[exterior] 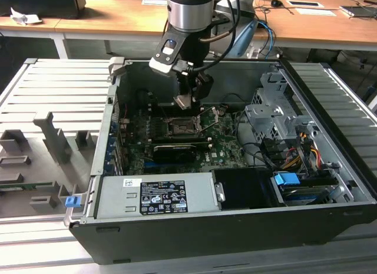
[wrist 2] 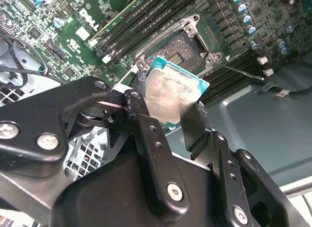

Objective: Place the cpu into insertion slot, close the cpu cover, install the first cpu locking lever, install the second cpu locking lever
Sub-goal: 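Place the cpu into insertion slot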

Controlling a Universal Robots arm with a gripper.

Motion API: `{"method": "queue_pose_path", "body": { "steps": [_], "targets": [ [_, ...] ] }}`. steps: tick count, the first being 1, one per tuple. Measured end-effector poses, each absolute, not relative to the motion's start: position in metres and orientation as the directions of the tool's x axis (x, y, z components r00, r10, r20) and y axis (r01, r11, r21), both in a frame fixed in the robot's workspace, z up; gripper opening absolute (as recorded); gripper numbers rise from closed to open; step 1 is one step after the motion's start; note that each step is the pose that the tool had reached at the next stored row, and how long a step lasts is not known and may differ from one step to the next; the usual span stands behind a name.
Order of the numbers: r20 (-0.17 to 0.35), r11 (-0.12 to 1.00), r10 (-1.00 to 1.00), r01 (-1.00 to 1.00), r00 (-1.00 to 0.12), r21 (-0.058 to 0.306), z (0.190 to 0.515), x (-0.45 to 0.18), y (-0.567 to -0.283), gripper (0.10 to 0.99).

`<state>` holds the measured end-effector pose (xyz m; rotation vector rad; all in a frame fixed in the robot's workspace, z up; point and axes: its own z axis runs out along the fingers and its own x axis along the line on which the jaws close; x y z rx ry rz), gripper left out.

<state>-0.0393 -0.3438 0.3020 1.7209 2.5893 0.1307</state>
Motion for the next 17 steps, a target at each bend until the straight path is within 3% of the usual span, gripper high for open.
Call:
{"method": "queue_pose_path", "body": {
  "steps": [9,17],
  "targets": [
    [0.022,0.378,0.924,0.922,-0.381,0.086,0.2987,-0.0393,-0.3438,0.529],
    [0.021,0.28,0.959,0.956,-0.282,0.086,0.2967,-0.0393,-0.3438,0.529]
  ]
}}
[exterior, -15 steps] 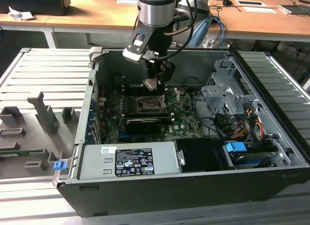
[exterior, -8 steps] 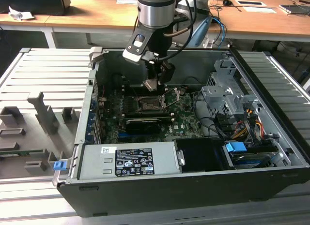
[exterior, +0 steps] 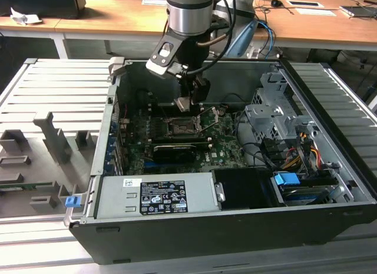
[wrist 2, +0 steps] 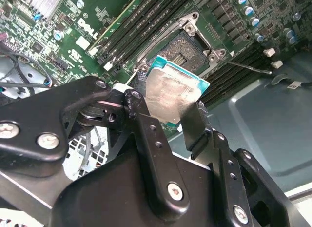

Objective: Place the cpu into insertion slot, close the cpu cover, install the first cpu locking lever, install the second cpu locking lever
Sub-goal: 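Place the cpu into insertion slot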

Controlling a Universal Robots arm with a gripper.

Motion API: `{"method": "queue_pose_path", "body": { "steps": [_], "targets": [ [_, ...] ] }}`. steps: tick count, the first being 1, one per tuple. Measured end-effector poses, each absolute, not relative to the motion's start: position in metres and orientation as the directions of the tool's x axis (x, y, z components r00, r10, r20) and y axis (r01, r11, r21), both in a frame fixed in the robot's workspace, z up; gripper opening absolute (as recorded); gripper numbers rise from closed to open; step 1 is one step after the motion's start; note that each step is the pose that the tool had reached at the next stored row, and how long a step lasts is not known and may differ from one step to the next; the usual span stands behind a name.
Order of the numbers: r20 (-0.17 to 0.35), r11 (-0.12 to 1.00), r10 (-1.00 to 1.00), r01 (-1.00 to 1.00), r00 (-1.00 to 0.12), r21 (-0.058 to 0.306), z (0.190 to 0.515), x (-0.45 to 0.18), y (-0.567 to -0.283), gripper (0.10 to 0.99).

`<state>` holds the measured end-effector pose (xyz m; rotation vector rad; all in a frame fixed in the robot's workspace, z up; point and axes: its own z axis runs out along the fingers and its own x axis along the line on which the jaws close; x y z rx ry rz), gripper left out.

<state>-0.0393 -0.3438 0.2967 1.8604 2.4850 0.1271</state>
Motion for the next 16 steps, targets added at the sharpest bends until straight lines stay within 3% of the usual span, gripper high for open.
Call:
{"method": "queue_pose_path", "body": {
  "steps": [7,10,16],
  "targets": [
    [0.021,0.209,0.977,0.974,-0.212,0.086,0.296,-0.039,-0.344,0.529],
    [0.021,0.082,0.996,0.993,-0.084,0.086,0.295,-0.039,-0.344,0.529],
    [0.021,0.044,0.999,0.995,-0.046,0.086,0.282,-0.039,-0.343,0.529]
  ]
}}
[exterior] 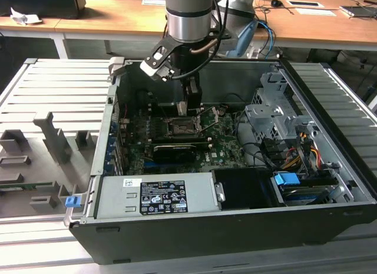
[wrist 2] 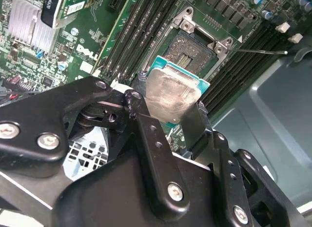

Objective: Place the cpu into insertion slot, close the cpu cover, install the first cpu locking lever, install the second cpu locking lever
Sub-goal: 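Place the cpu into insertion slot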

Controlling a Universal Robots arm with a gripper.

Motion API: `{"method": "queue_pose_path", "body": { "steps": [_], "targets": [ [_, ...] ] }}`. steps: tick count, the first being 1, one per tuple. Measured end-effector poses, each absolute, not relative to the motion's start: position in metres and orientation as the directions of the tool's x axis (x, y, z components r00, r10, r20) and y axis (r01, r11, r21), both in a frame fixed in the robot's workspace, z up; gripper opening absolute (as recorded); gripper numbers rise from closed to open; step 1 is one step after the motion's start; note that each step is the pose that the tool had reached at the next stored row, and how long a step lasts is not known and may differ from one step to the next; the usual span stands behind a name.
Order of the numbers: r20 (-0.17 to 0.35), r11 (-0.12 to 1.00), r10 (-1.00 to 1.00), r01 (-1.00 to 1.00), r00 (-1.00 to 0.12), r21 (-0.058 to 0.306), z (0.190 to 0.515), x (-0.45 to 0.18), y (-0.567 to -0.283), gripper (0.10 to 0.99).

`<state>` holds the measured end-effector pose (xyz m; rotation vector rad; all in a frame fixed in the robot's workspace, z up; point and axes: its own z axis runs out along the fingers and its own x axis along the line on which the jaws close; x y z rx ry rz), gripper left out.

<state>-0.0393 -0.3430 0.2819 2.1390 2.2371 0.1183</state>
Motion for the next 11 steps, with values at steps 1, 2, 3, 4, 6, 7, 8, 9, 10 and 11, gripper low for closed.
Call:
{"method": "queue_pose_path", "body": {
  "steps": [1,2,3,4,6,7,8,9,10,11],
  "targets": [
    [0.021,0.044,0.999,0.995,-0.046,0.085,0.2804,-0.0393,-0.343,0.529],
    [0.021,0.044,0.999,0.995,-0.046,0.086,0.2794,-0.0393,-0.343,0.529],
    [0.021,0.044,0.999,0.995,-0.046,0.085,0.278,-0.0393,-0.343,0.529],
    [0.021,0.044,0.999,0.995,-0.046,0.085,0.2773,-0.0393,-0.343,0.529],
    [0.021,0.044,0.999,0.995,-0.046,0.085,0.2765,-0.0393,-0.3431,0.529],
    [0.02,0.044,0.999,0.995,-0.046,0.085,0.2764,-0.0393,-0.3431,0.529],
    [0.021,0.044,0.999,0.995,-0.046,0.086,0.276,-0.0393,-0.343,0.529],
    [0.021,0.044,0.999,0.995,-0.046,0.085,0.2758,-0.0393,-0.343,0.529],
    [0.021,0.044,0.999,0.995,-0.046,0.085,0.2757,-0.0393,-0.343,0.529],
    [0.021,0.044,0.999,0.995,-0.046,0.085,0.2756,-0.0393,-0.343,0.529]
  ]
}}
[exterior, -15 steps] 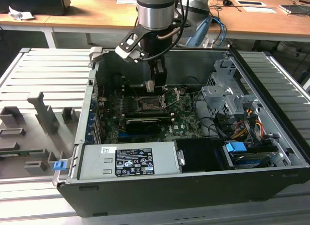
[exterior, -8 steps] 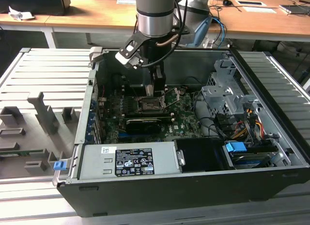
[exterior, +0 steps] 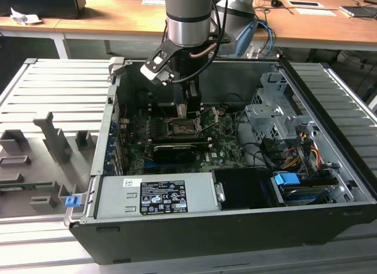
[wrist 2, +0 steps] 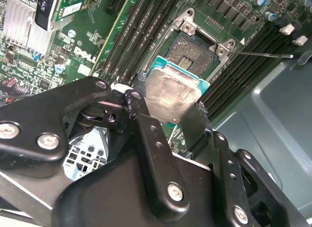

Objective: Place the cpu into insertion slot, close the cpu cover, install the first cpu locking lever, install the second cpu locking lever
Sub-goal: 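Place the cpu into insertion slot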

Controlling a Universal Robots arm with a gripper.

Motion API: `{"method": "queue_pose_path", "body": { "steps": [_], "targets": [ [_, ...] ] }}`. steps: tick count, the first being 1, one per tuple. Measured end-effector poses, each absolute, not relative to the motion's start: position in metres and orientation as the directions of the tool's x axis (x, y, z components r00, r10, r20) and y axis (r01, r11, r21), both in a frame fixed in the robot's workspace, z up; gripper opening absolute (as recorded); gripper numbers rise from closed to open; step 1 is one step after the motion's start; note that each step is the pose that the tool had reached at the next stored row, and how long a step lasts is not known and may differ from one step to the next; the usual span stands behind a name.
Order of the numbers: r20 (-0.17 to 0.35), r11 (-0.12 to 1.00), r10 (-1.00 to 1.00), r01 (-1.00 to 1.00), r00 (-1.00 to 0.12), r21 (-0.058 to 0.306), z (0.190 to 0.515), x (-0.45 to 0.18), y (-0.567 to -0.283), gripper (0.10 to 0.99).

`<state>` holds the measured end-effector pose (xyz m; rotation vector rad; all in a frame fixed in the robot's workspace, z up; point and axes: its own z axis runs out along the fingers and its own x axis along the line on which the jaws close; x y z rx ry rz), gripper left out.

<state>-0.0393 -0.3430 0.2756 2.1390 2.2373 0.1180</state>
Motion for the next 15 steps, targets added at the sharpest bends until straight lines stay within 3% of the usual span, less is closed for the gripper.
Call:
{"method": "queue_pose_path", "body": {
  "steps": [15],
  "targets": [
    [0.021,0.044,0.999,0.995,-0.046,0.085,0.2694,-0.0393,-0.343,0.529]
  ]
}}
